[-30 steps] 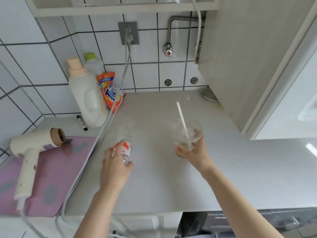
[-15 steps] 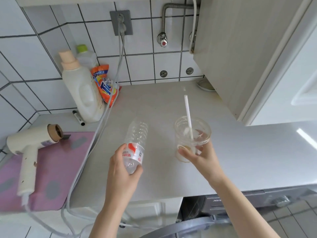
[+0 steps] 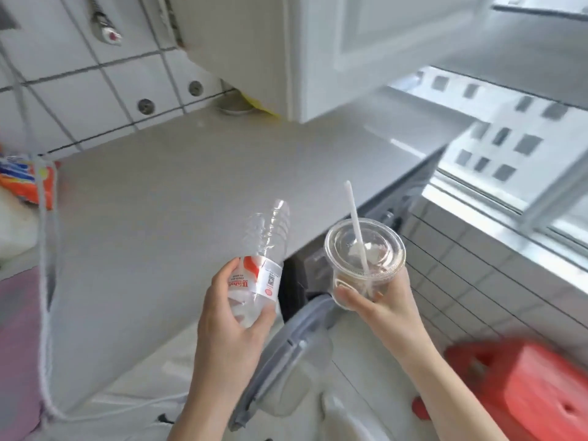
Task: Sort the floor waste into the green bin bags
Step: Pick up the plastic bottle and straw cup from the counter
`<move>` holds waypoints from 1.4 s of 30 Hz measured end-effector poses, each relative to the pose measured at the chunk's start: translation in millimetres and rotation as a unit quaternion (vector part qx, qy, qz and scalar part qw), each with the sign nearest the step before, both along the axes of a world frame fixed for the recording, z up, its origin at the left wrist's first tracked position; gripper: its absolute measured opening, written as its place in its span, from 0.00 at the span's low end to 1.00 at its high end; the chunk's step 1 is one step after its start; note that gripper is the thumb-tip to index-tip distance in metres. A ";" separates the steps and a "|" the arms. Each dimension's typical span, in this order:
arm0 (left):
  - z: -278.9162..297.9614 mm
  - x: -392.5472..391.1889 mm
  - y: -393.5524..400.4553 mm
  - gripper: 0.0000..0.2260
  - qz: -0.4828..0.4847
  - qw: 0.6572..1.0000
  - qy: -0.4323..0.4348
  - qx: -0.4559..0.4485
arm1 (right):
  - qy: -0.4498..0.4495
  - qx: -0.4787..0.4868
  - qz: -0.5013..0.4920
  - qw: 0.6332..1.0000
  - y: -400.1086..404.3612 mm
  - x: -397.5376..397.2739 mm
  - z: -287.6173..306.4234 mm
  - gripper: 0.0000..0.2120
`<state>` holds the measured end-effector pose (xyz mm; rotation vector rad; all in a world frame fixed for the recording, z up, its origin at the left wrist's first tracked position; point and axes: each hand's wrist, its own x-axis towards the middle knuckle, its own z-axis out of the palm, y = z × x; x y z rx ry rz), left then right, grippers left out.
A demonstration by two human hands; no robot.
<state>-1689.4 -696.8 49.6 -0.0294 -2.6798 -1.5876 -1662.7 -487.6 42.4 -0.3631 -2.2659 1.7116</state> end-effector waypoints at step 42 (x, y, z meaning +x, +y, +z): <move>-207.8 489.9 608.7 0.26 -0.588 0.743 -0.223 -0.229 | -0.202 -0.184 -0.591 0.759 420.2 692.0 -188.9 0.43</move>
